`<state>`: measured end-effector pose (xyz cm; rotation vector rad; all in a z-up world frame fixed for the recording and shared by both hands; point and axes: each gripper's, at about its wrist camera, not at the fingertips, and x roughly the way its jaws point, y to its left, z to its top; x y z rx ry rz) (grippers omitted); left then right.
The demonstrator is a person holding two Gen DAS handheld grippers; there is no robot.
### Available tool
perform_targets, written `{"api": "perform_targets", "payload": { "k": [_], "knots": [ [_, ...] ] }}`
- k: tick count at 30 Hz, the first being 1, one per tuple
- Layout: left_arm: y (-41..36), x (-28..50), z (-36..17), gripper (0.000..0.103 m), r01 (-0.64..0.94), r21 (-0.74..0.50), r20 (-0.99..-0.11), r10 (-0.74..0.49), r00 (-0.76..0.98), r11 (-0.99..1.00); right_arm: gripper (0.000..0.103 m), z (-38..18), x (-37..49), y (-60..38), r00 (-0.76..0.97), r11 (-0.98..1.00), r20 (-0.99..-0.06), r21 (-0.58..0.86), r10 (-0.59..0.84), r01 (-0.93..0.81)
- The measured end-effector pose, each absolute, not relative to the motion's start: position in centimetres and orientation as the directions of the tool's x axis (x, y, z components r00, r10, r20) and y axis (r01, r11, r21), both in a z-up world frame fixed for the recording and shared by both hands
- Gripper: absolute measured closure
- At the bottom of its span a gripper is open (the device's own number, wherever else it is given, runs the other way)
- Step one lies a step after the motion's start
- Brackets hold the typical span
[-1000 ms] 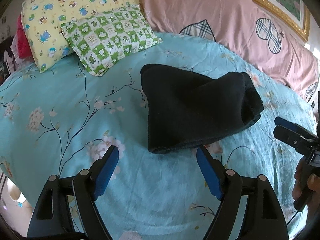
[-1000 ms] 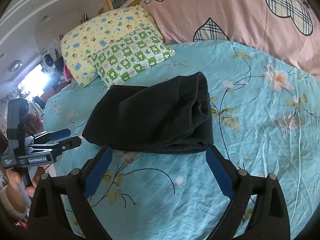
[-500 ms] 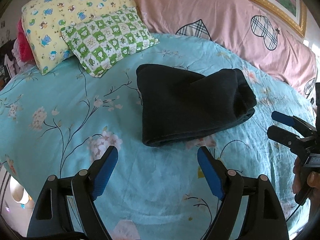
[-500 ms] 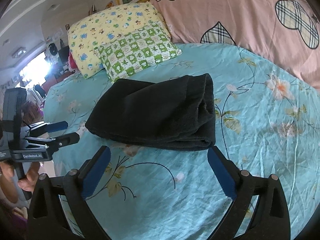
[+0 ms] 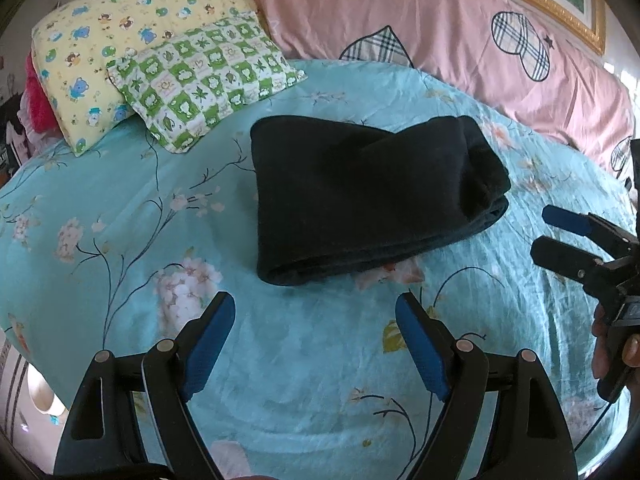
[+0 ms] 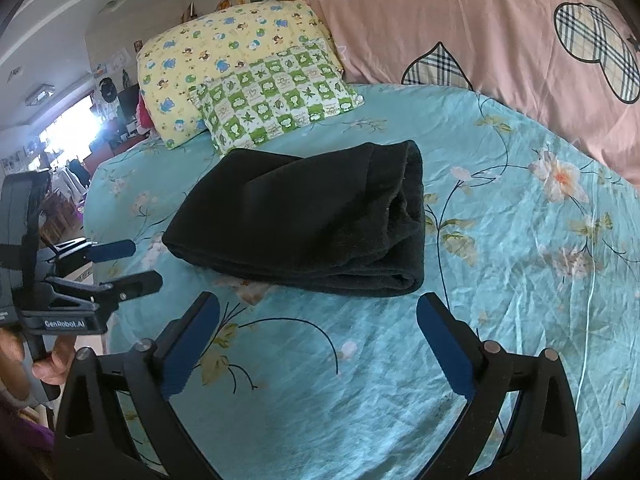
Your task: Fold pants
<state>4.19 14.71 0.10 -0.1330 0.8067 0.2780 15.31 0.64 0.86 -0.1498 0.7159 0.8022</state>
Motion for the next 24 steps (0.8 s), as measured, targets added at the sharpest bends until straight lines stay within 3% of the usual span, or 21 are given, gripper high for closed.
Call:
{"api": "perform_targets", "payload": {
  "k": [24],
  "knots": [
    [13.9, 5.7, -0.3, 0.02, -0.275, 0.005, -0.719, 0.195, 0.667, 0.961, 0.004, 1.2, 15.3, 1.5, 0.484, 0.677, -0.594, 0.144, 0.643, -0.722]
  ]
}}
